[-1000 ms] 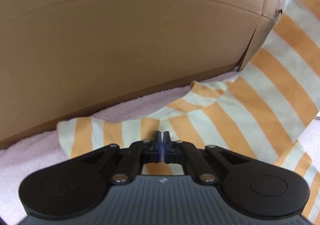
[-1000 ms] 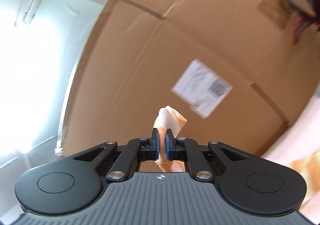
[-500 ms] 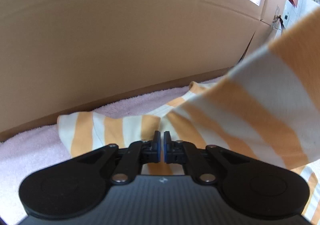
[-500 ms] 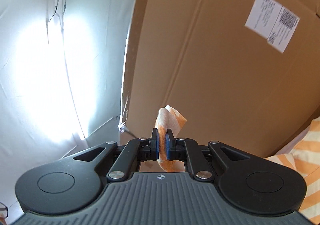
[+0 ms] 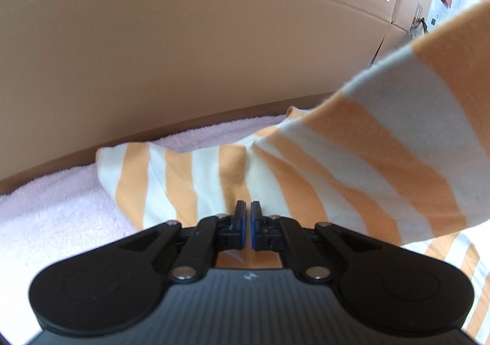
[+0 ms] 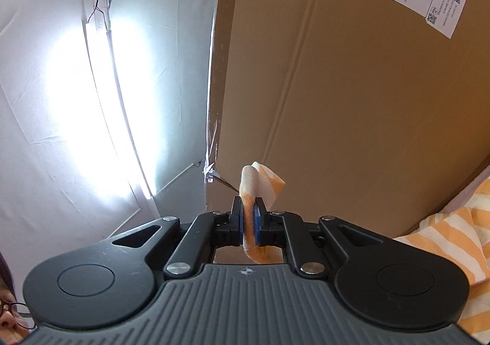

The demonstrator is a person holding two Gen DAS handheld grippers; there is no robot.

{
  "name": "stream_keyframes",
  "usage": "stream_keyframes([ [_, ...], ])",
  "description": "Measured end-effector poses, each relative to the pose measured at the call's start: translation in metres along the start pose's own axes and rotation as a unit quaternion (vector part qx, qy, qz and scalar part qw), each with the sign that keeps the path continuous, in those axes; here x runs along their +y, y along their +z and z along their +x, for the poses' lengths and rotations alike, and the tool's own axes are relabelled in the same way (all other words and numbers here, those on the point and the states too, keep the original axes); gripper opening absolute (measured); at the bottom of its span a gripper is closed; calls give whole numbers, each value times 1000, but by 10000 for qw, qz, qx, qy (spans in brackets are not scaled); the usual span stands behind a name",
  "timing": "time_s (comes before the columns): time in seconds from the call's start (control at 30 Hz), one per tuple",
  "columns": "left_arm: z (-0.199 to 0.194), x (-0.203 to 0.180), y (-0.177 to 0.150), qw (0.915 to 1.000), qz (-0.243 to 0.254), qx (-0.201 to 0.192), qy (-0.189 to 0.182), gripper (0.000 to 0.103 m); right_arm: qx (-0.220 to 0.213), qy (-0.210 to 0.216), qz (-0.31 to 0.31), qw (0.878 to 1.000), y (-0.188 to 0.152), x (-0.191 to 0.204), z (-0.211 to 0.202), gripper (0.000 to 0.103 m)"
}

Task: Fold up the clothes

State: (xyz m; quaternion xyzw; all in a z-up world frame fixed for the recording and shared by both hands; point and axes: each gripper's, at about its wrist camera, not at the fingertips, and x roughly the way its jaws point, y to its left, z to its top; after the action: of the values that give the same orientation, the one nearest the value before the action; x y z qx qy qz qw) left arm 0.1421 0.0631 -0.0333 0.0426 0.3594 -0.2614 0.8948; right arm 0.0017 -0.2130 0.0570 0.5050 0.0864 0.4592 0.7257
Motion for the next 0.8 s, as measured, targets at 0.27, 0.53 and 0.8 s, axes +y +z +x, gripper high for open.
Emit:
stream_keyframes([
  [0.27, -2, 9, -2, 9999, -119, -85, -87, 1, 138, 198, 158, 9996, -14, -6, -9, 8],
  [0.53, -5, -1, -19, 9998, -125, -158, -51, 1, 206, -465, 219, 9985, -29, -27, -26, 8],
  [0.8, -3, -4, -20, 9997, -37, -245, -11, 2, 445, -238, 795, 9956, -62, -38, -47, 8],
])
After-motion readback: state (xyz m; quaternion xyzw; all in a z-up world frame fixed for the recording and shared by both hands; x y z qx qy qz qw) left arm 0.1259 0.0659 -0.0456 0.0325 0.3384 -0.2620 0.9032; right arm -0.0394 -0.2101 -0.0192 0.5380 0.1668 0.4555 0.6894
